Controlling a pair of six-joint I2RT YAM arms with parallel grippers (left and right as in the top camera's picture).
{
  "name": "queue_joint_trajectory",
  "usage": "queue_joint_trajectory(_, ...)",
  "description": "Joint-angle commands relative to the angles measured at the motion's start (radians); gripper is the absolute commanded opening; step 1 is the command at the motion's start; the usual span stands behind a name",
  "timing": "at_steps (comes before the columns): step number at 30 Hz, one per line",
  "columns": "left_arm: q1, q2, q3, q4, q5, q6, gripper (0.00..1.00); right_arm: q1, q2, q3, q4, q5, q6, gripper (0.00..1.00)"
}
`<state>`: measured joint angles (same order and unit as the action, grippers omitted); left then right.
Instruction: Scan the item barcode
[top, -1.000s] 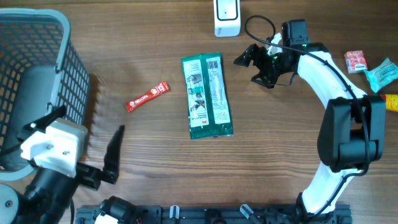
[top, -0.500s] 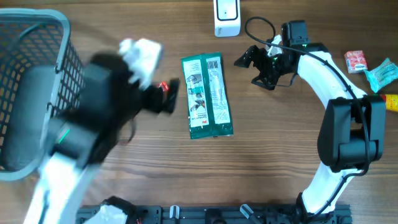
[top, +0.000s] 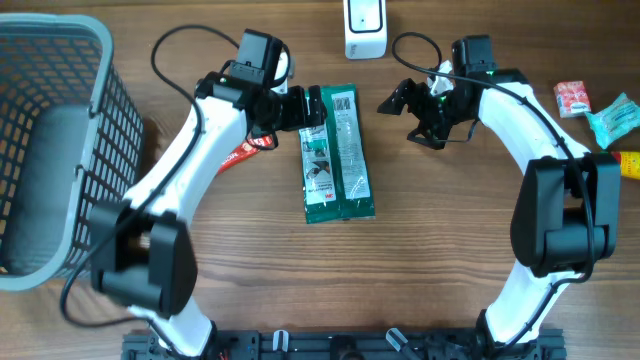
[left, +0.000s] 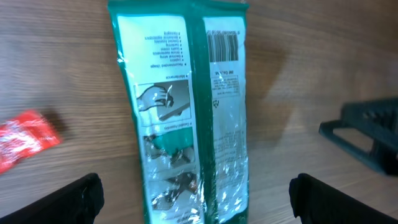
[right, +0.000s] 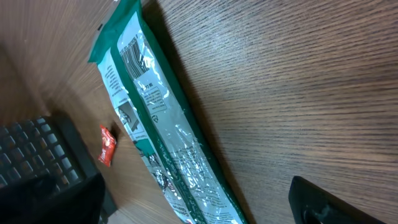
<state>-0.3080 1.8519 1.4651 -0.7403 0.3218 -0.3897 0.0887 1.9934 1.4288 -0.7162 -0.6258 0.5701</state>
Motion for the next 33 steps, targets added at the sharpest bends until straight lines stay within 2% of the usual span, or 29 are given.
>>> queue_joint_trajectory(1,0.026,0.079,-0.006,0.024,0.143,-0.101,1.00,-0.001,0.011,-0.002,-0.003,0.016,-0.020,0.98)
queue_joint_trajectory(8,0.026,0.179,-0.006,0.050,0.216,-0.116,1.00,-0.001,0.011,-0.002,-0.003,0.016,-0.017,0.99)
queue_joint_trajectory(22,0.029,0.308,-0.007,0.099,0.216,-0.143,0.99,0.004,0.011,-0.002,-0.011,-0.019,0.008,0.99)
queue_joint_trajectory(23,0.030,0.321,-0.007,0.102,0.216,-0.143,0.95,0.006,0.011,-0.002,-0.013,-0.023,0.008,0.99)
queue_joint_trajectory(24,0.031,0.329,-0.007,0.105,0.216,-0.143,0.86,0.009,0.011,-0.002,-0.019,-0.022,0.009,0.99)
queue_joint_trajectory(27,0.032,0.355,-0.007,0.105,0.222,-0.172,0.38,0.017,0.011,-0.002,-0.056,-0.023,0.008,0.99)
queue_joint_trajectory(28,0.031,0.355,-0.007,0.106,0.232,-0.173,0.30,0.019,0.011,-0.002,-0.066,-0.023,0.008,0.99)
queue_joint_trajectory(29,0.031,0.356,-0.007,0.111,0.240,-0.173,0.17,0.020,0.011,-0.002,-0.079,-0.023,0.008,0.99)
queue_joint_trajectory(31,0.031,0.355,-0.006,0.126,0.258,-0.173,0.04,0.021,0.011,-0.002,-0.100,-0.023,0.009,0.99)
queue_joint_trajectory(33,0.031,0.355,-0.006,0.146,0.282,-0.173,0.04,0.021,0.011,-0.002,-0.117,-0.023,0.008,0.99)
